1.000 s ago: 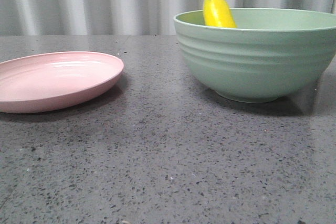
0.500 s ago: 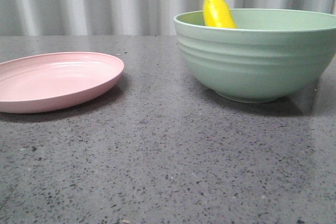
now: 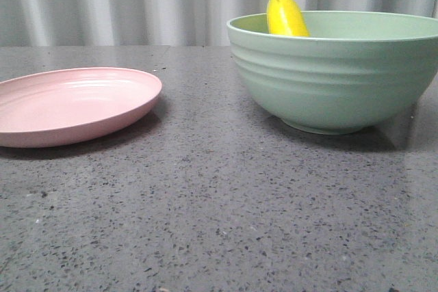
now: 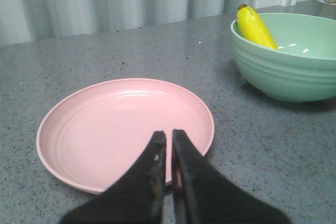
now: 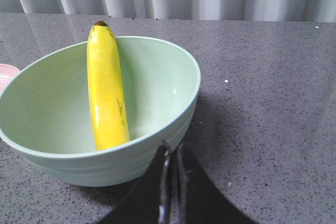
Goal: Transfer banana from pink plate to green bowl
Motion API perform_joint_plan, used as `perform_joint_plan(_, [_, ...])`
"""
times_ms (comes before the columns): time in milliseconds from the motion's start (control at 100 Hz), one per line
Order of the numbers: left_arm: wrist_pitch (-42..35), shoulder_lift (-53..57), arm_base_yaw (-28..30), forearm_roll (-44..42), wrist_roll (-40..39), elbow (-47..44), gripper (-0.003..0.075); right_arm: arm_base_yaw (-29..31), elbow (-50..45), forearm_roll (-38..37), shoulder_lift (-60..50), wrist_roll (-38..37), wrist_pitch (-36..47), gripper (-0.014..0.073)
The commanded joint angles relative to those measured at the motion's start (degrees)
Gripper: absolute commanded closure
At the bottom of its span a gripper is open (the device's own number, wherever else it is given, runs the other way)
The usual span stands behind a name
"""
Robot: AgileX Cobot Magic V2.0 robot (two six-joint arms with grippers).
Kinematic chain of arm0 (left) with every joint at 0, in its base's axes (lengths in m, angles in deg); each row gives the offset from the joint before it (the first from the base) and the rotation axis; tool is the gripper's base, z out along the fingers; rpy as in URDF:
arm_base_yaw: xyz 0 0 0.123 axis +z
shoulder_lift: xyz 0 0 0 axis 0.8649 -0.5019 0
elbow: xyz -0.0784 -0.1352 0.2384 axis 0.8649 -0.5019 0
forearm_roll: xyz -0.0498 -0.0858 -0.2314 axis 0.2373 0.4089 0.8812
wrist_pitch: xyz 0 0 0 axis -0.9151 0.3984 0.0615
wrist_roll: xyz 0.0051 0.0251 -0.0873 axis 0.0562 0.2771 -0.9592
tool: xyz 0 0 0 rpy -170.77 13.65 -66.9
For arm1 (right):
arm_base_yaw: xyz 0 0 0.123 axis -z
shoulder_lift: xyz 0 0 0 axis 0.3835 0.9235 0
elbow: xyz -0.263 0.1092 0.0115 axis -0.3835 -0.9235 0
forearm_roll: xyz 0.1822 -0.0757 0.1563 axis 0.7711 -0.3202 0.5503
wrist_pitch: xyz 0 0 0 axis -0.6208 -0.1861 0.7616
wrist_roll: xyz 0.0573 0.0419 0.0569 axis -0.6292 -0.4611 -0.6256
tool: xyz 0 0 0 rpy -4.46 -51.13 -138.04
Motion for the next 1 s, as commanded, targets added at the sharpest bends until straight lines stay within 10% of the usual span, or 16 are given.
perform_joint_plan(0, [-3.9, -0.3, -0.3, 1.1, -0.3, 0.9, 0.0741, -0.1, 1.5, 0.0, 0.2, 0.4, 4.3, 0.0659])
perform_joint_plan(350, [-6.3, -0.3, 0.5, -4.7, -1.5, 0.0, 0.0741, -0.1, 1.5, 0.0, 0.2, 0.4, 4.3, 0.0659])
perform_joint_plan(600, [-17.5, 9.1, 13.8, -40.2, -35.6, -7.4, 0.0741, -0.1, 1.5, 0.0, 0.2, 0.4, 4.3, 0.0659])
perform_joint_plan(790, [-17.5, 18.3, 21.6, -41.3, -39.1, -15.2, 0.0741, -0.1, 1.5, 0.0, 0.2, 0.4, 4.3, 0.0659])
perform_joint_plan(990, [-1.6, 22.9, 23.3, -39.3, -39.1, -16.8, 0.0741, -0.1, 1.5, 0.0, 0.2, 0.4, 4.3, 0.0659])
